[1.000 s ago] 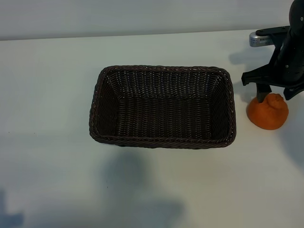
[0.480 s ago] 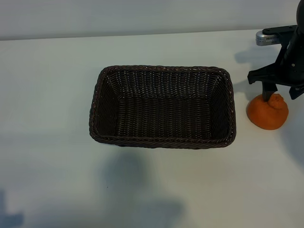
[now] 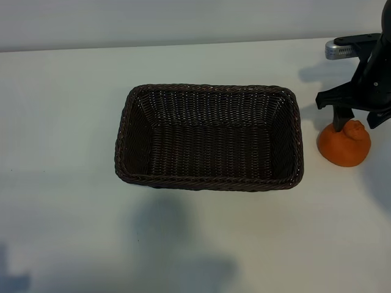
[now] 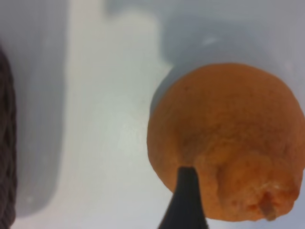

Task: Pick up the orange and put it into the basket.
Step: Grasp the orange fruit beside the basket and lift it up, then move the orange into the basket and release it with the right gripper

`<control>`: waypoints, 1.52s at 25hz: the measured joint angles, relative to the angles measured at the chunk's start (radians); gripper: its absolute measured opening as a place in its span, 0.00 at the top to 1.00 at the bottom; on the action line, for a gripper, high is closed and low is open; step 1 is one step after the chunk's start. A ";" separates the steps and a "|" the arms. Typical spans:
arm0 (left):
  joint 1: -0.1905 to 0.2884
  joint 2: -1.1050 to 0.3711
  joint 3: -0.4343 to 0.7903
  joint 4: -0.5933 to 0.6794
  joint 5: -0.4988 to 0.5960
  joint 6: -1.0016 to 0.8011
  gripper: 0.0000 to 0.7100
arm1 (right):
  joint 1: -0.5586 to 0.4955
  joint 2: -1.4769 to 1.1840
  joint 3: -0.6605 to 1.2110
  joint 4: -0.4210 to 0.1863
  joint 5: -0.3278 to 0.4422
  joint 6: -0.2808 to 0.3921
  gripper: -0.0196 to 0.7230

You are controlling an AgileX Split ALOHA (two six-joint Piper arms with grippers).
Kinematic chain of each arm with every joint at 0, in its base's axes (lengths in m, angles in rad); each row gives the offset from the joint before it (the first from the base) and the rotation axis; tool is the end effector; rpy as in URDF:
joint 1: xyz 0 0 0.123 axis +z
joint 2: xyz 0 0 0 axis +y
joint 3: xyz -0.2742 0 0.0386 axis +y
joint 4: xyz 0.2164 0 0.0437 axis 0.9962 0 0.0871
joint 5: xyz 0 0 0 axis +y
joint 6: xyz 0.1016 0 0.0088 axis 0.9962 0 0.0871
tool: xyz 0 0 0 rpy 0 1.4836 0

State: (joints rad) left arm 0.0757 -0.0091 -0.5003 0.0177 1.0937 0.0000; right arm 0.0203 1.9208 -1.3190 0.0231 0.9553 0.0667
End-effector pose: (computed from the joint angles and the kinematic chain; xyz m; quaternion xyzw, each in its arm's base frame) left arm -0.0174 0.0003 0.2541 -0.0330 0.8587 0.0282 0.5107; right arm 0.3435 0.0089 0.1794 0.0293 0.9982 0.0119 0.0499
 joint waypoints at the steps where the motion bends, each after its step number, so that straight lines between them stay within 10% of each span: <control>1: 0.000 0.000 0.000 0.000 0.000 0.000 0.22 | 0.000 0.000 0.000 0.000 0.000 0.000 0.21; 19: 0.000 0.000 0.000 0.000 0.000 0.000 0.22 | 0.000 0.065 0.000 0.005 0.021 -0.003 0.22; 29: 0.000 0.000 0.000 0.000 0.000 0.000 0.22 | 0.000 0.065 0.000 -0.012 0.018 -0.007 0.85; 38: 0.000 0.000 0.000 0.000 0.000 0.000 0.22 | 0.000 0.063 -0.005 -0.014 0.037 -0.024 0.85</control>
State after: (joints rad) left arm 0.0757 -0.0091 -0.5003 0.0177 1.0937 0.0000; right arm 0.0203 1.9842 -1.3241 0.0095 0.9919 0.0428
